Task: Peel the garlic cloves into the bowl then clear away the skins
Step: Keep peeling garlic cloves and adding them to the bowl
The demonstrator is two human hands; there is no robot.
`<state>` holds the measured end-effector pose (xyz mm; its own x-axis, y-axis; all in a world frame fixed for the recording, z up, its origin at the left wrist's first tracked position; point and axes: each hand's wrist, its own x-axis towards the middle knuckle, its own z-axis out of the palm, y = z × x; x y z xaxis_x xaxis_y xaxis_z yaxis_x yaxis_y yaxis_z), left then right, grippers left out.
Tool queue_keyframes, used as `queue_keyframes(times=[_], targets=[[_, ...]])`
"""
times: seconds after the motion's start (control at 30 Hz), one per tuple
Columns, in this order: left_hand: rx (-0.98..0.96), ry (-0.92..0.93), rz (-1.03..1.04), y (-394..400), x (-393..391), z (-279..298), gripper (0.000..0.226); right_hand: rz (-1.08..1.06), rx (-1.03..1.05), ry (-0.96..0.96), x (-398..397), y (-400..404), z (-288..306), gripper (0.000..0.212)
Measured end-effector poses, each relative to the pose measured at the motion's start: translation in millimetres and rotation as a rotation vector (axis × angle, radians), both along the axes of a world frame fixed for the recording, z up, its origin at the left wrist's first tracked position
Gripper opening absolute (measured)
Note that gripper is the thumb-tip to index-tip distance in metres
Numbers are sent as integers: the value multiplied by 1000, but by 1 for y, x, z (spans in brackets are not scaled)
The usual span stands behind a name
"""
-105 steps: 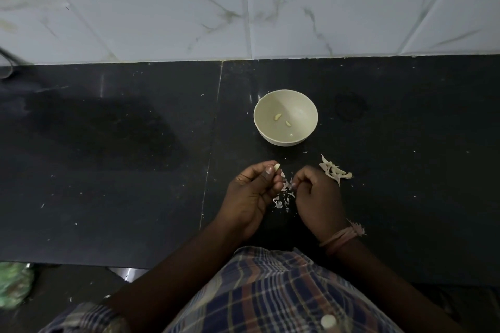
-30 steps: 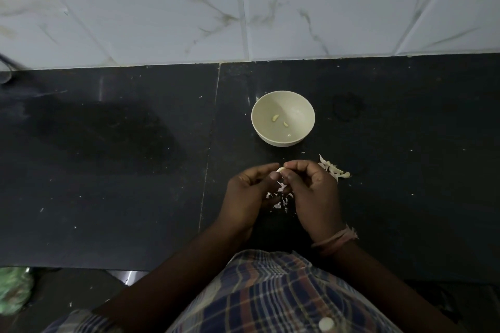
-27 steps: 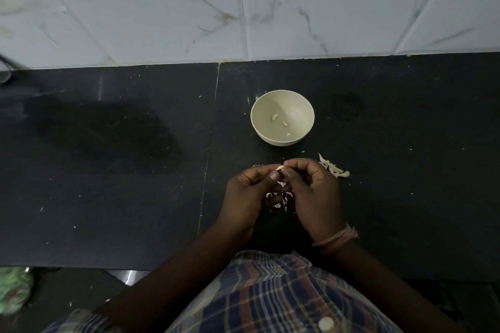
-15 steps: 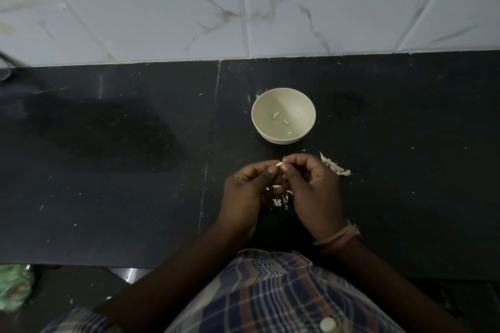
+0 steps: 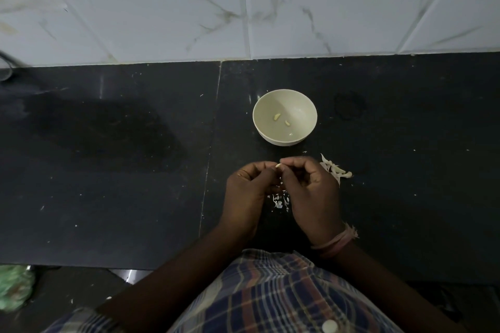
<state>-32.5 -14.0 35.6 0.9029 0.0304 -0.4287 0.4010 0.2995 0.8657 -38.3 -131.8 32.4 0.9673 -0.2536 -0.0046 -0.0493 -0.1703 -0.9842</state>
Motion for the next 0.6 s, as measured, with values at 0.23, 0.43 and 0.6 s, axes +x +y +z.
queue_keyframes(times=[0.23,0.43,0.6], targets=[[194,-43,-29,4,4,4,8,16,64,46,3,-2,0,10],[140,-35,-49,3,5,3,10,5,185,79,8,-5,-1,17],[164,-83,-63,3,7,6,9,47,116,74,9,-6,-1,21]])
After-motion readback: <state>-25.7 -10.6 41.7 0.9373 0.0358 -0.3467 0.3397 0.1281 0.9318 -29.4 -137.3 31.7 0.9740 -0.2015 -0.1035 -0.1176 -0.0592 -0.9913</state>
